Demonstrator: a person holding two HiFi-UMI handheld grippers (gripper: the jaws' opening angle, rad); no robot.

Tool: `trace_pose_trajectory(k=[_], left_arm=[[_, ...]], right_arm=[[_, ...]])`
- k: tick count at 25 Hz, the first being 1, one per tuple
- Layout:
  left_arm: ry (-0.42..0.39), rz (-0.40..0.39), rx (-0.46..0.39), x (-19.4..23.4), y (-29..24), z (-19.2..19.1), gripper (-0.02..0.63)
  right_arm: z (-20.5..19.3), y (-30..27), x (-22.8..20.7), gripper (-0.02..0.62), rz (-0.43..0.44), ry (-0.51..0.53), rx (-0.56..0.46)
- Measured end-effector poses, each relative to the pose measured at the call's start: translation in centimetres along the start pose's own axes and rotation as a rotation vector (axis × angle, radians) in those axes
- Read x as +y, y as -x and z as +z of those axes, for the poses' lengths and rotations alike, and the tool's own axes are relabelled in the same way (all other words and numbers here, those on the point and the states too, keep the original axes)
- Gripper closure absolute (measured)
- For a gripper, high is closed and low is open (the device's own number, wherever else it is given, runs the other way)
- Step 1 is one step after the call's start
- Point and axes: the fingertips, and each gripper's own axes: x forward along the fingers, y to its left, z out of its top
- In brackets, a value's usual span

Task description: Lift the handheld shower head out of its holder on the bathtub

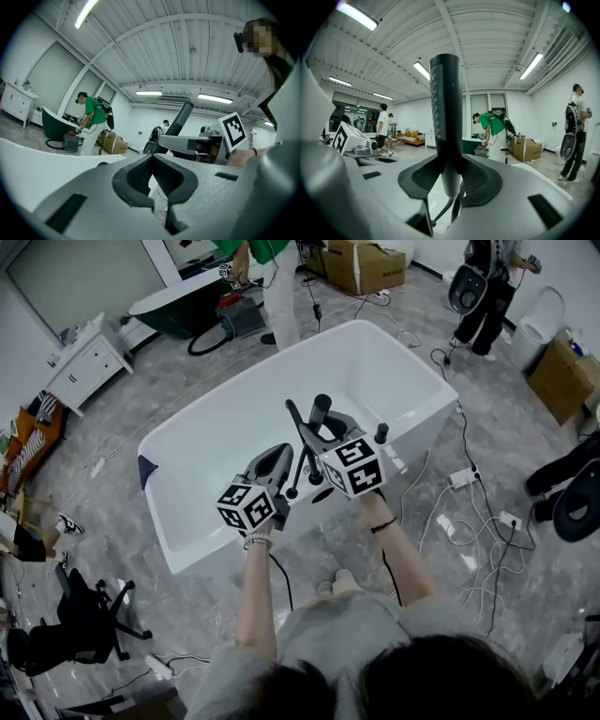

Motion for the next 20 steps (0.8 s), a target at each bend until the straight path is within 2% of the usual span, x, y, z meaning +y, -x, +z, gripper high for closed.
trace_pose_trajectory(k=[12, 20], left_arm=[[-0.029, -0.022, -0.043, -1.9, -0.2, 1.9, 0.601], [-0.041, -0.021, -0.077, -2.3, 0.0, 3.2, 0.601]], right_arm=[[1.8, 2.4, -0.7, 0.463, -0.020, -0.026, -0.052], [2.7, 3.1, -0.4, 0.463, -0.016, -0.007, -0.066]])
